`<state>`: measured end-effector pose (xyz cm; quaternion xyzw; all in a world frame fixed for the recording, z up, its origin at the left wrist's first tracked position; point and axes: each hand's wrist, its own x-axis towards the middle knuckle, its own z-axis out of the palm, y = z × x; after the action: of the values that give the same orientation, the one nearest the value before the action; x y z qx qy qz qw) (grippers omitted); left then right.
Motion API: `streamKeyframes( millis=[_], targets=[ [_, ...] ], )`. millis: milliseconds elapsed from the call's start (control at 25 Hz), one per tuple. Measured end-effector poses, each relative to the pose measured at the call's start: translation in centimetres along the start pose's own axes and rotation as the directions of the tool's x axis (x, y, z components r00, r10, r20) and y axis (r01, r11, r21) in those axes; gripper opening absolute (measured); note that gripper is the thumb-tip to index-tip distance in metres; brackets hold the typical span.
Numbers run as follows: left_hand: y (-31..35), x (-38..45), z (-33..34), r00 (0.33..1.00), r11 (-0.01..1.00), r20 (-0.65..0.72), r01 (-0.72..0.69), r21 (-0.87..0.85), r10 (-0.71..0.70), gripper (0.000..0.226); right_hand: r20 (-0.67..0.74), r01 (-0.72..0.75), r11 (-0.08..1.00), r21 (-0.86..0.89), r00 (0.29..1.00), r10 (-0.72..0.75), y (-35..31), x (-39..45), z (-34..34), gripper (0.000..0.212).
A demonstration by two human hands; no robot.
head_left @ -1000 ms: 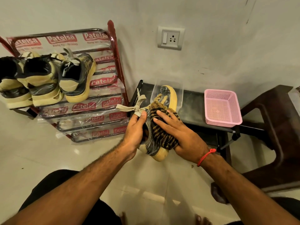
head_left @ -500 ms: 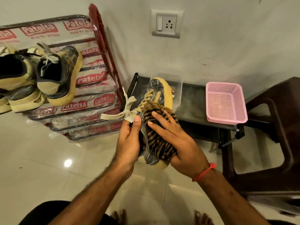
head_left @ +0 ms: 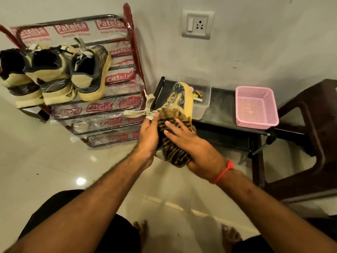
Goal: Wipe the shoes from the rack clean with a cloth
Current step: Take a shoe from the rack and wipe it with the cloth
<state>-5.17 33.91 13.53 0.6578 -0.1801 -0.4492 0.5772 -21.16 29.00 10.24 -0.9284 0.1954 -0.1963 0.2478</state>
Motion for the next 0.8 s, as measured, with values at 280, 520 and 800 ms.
streamKeyframes(
  millis=[280, 520, 800],
  targets=[
    [-1.3, -0.9, 0.4, 0.93, 0.978, 0.362, -0.136, 0.155, 0.072, 0.031, -0.22, -0.131, 0.975, -0.18, 0.971, 0.09, 6.2, -1.3, -4.9, 0.077],
    [-1.6, -0.1, -0.5, 0.905, 0.93, 0.386, -0.283, 0.236, 0.178, 0.04, -0.213, -0.114, 0.993, -0.011, 0.971, 0.109, 1.8, -1.7, -1.5, 0.067],
    [-2.2, -0.3, -0.4, 0.874, 0.888, 0.438, -0.359, 0.286, 0.213, 0.042, -0.29, -0.201, 0.976, -0.083, 0.942, 0.169, 4.7, -2.7, -3.4, 0.064]
  ],
)
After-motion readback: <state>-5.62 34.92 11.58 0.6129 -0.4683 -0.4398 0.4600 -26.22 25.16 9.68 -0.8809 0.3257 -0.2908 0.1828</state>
